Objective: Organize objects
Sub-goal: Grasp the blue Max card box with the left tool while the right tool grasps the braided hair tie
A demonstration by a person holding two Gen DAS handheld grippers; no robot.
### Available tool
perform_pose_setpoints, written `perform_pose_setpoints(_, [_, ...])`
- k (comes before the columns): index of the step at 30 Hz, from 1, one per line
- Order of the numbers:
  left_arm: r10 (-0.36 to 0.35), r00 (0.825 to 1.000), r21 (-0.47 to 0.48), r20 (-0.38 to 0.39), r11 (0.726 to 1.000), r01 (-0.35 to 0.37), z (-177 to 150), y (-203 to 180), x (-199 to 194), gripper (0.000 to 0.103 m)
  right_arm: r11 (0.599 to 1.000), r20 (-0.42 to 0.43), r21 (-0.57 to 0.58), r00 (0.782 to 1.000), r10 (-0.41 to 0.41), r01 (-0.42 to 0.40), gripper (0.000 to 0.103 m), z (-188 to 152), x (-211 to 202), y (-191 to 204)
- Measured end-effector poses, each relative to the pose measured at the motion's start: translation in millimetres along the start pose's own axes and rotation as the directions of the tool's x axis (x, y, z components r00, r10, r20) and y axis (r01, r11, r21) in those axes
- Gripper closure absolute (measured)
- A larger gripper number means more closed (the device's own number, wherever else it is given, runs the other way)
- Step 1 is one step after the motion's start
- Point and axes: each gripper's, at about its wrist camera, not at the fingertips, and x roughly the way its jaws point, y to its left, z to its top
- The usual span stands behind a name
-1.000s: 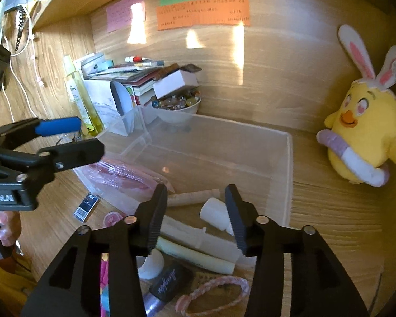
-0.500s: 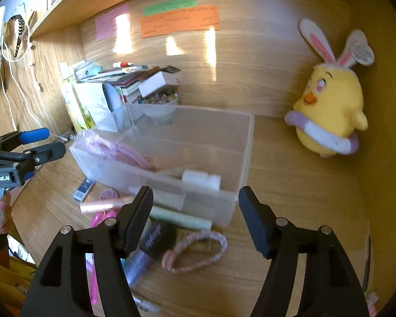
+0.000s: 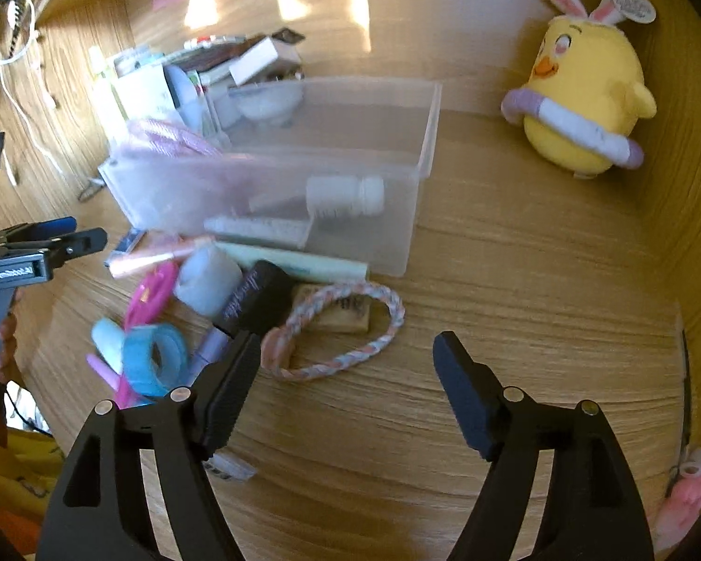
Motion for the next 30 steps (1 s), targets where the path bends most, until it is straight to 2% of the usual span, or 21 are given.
perform_pose_setpoints(6, [-0.015, 0.999, 0.017, -0.03, 1.0, 0.015, -2.4, -5.9, 10.1, 0.009, 1.0, -0.016, 0.029, 1.0, -0.004, 0.005, 0.029, 0.5, 6.7, -4.0])
perform_pose_setpoints(10, [-0.016, 0.998, 0.034, -0.059, 0.999, 0.018, -1.5, -10.3, 17.9, 0.023, 0.998, -0.021, 0.046, 0.999, 0.034, -0.033, 0.029, 1.1, 6.6, -1.2])
perform_pose_setpoints(12, [-0.009, 0.998, 0.042, -0.067, 0.999, 0.011, -1.9, -12.5, 19.9, 0.024, 0.998, -0.03, 0.043, 0.999, 0.036, -0.035, 0.028, 1.2, 9.9, 2.4])
perform_pose_setpoints(15, [0.003, 0.998, 0.048, -0.058, 0.999, 0.0, -3.3, -14.0, 19.0, 0.027, 1.0, -0.034, 0.013, 0.999, 0.003, -0.003, 0.028, 0.3, 12.2, 9.7])
perform_pose_setpoints(18, [0.013, 0.998, 0.041, -0.067, 0.999, -0.01, -3.6, -12.9, 21.6, 0.041, 0.999, -0.027, -0.014, 0.999, -0.031, 0.031, 0.029, -2.6, 12.8, 15.6])
perform_pose_setpoints(20, [0.005, 0.997, 0.036, -0.071, 0.999, -0.002, -3.9, -11.7, 22.0, 0.051, 0.999, -0.012, -0.02, 0.999, -0.035, 0.035, 0.042, -4.4, 11.9, 16.7])
perform_pose_setpoints(22, [0.005, 0.998, 0.035, -0.067, 0.999, -0.002, -3.4, -10.0, 21.1, 0.059, 0.999, 0.002, -0.029, 0.999, -0.039, 0.039, 0.067, -5.8, 9.7, 17.3])
perform_pose_setpoints(25, [0.001, 0.998, 0.034, -0.06, 0.999, 0.001, -4.7, -9.5, 18.8, 0.075, 1.0, 0.009, -0.005, 1.0, -0.007, 0.007, 0.085, -6.5, 7.5, 12.0])
perform_pose_setpoints(26, [-0.002, 0.998, 0.031, -0.059, 1.0, 0.003, -4.2, -9.5, 18.5, 0.076, 1.0, 0.01, 0.004, 1.0, -0.001, 0.001, 0.088, -6.6, 7.1, 10.2])
perform_pose_setpoints(30, [-0.018, 0.999, 0.008, -0.04, 1.0, 0.019, -3.8, -4.7, 14.2, 0.076, 0.999, 0.027, 0.039, 1.0, 0.012, -0.013, 0.089, -9.3, 3.5, 2.5])
